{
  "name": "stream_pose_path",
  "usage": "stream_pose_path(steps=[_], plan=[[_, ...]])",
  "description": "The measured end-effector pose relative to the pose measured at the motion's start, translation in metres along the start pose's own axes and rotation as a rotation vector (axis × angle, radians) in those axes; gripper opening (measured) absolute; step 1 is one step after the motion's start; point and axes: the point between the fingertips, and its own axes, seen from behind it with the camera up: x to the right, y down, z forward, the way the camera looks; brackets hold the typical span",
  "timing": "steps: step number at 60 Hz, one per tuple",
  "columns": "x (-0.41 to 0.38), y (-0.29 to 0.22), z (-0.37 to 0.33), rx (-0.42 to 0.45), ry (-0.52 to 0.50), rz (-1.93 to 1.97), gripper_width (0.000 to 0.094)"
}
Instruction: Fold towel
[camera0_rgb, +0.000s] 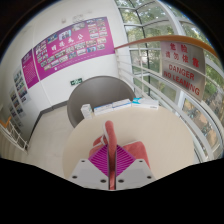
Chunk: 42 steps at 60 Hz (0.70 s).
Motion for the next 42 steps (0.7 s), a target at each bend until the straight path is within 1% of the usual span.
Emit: stream_pose_path(steps=[3,6,7,9,13,17,18,21,28,42], plan=[[0.033,0.013,0.009,-0.030,0.034,-0.007,0.0080],[0.060,0.025,0.015,-0.065,0.063,-0.007,0.0163],[0.073,0.028,0.019,-0.072,0.066,-0.008,0.0210],[0.090,0.032,0.019,-0.081,0.078,-0.007,0.0334],[0.119,0.027,0.011,-0.066,0.119,-0.025,0.0564],[0.136,0.021,-0.002,-0.044,0.133,-0.056,0.0823],[0.139,0.021,-0.006,-0.042,0.136,-0.063,0.0864],[0.144,0.013,-0.017,-0.038,0.132,-0.082,0.0849],[0.140,0.007,-0.054,-0.024,0.128,-0.119,0.0858],[0.095,0.012,-0.151,0.004,0.121,-0.140,0.0857]])
